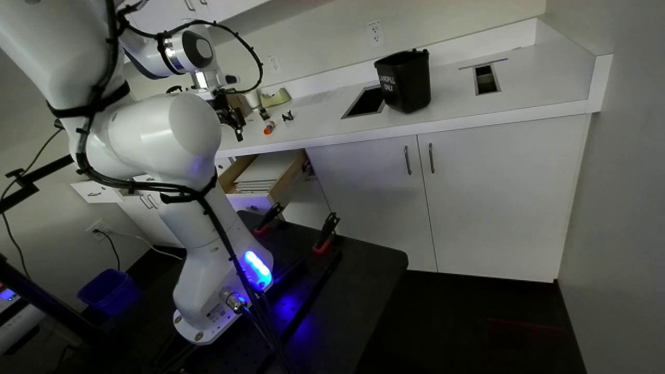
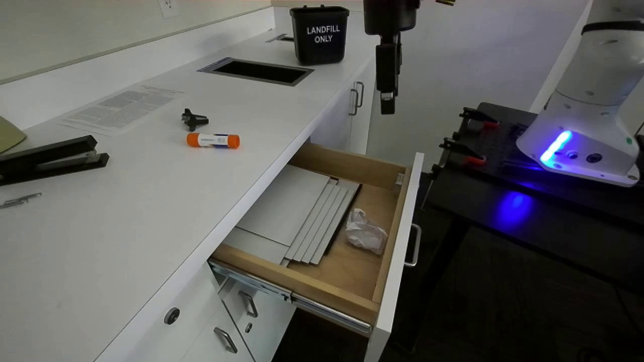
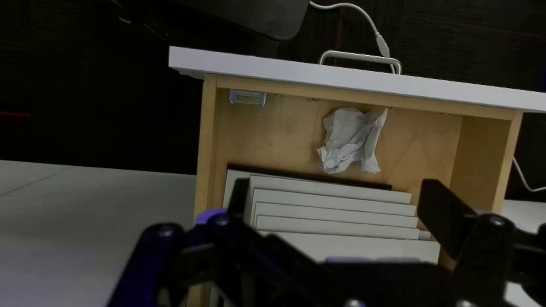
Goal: Remove the paper from the drawer
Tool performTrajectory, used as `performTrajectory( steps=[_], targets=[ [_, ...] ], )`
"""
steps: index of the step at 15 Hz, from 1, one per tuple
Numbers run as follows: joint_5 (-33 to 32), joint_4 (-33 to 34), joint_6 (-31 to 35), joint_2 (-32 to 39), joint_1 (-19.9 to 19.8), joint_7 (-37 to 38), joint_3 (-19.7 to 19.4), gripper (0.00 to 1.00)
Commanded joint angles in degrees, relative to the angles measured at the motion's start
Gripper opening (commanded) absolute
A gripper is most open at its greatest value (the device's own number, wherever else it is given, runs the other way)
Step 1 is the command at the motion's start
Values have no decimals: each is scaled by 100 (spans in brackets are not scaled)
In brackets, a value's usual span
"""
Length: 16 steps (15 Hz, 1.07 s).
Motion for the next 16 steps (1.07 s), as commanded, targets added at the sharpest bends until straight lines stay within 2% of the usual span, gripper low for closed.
performTrajectory(
  steps=[1, 4, 8, 10, 12, 16],
  targets=[
    [-471, 146, 237, 572, 111, 225, 160, 100],
    [-604, 167, 813, 1152, 256, -24, 245, 100],
    [-393, 213, 2043, 1945, 411, -469, 313, 100],
    [-390, 277, 2435, 2303, 426, -603, 346, 100],
    [-302, 370, 2704, 2671, 382, -782, 428, 100],
    [-89, 577, 2829, 3204, 273, -1047, 635, 100]
  ],
)
